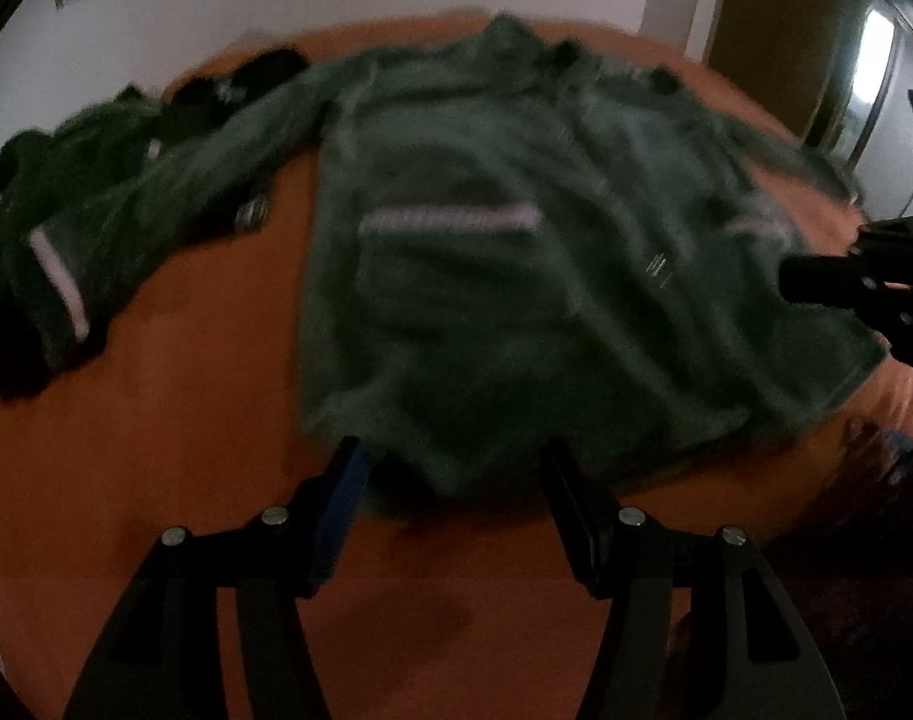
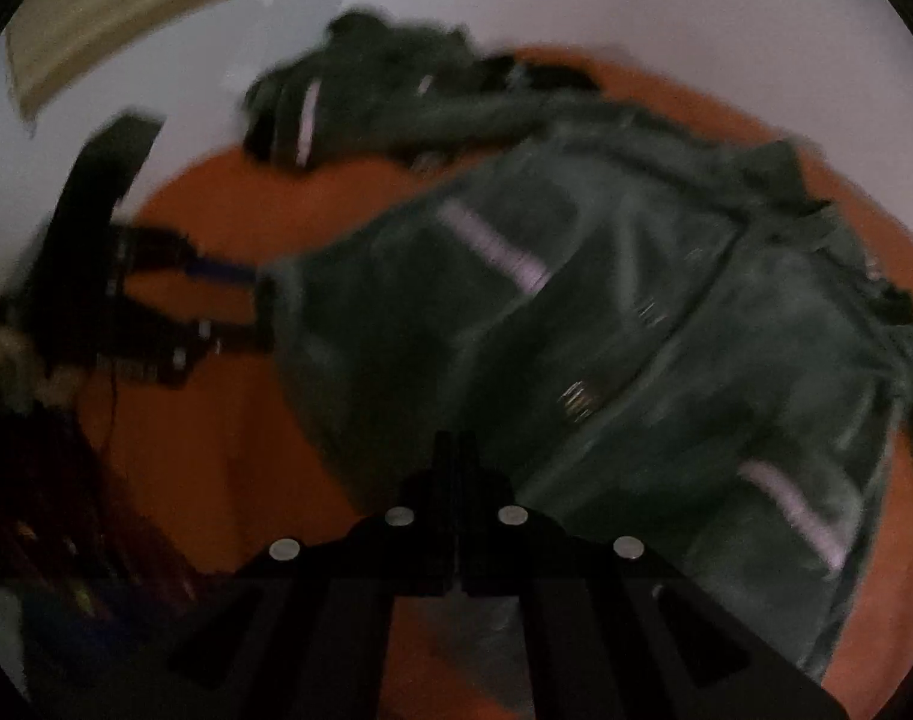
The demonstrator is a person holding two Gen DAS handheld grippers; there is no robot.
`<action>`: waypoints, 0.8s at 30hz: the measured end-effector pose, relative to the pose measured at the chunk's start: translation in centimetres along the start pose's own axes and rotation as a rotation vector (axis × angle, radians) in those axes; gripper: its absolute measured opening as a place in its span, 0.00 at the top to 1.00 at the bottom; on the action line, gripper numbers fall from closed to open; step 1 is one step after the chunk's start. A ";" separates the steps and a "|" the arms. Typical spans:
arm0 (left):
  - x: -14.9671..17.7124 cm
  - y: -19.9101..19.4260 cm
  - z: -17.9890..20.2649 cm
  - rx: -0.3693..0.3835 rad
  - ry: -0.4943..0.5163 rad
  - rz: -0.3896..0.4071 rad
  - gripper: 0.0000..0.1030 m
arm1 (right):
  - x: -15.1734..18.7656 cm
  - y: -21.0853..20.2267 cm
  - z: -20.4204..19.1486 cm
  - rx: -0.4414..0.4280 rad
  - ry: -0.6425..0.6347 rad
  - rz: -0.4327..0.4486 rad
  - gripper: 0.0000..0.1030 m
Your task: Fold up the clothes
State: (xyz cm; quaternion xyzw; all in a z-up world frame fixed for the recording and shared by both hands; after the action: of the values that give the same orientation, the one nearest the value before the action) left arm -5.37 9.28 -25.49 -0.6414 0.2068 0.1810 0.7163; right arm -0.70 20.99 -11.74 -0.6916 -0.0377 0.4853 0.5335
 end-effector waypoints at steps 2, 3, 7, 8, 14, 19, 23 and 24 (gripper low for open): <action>-1.7 -1.2 1.1 0.033 0.000 0.037 0.41 | -1.1 -2.1 1.4 0.036 0.040 0.055 1.00; -2.9 -1.6 1.5 0.035 -0.002 0.056 0.41 | -1.6 -3.1 2.2 0.055 0.063 0.081 1.00; -6.9 -3.0 2.4 0.035 -0.055 0.131 0.41 | -2.2 -5.8 5.4 0.115 0.196 0.156 0.99; -7.8 -3.4 2.5 0.049 -0.084 0.141 0.41 | -2.1 -6.3 6.2 0.127 0.232 0.169 0.99; -9.7 -4.6 2.0 0.128 -0.211 0.112 0.34 | -0.5 -8.1 9.3 -0.036 0.408 0.142 0.69; -9.9 -3.6 2.3 0.093 -0.216 0.091 0.34 | 1.8 -10.7 12.5 0.035 0.396 0.089 0.61; -11.5 -0.4 3.0 0.066 -0.244 0.031 0.34 | 4.5 -11.4 17.9 0.107 0.525 0.081 0.42; -11.9 0.5 3.1 0.059 -0.252 0.012 0.34 | 5.3 -11.1 19.4 0.117 0.567 0.071 0.42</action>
State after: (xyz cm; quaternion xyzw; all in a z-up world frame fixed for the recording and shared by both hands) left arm -15.56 12.54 -19.33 -0.5910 0.1242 0.2584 0.7540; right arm -6.52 42.33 -5.64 -0.7686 0.1653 0.2923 0.5445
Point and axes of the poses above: each gripper's, at about its wrist camera, not at the fingertips, and y roughly the way its jaws point, z to its right, x to its underside, the point moved 7 cm from there along y, roughly the way its jaws point, and after that the axes turned 9 degrees about -y, right-handed, at the moved point
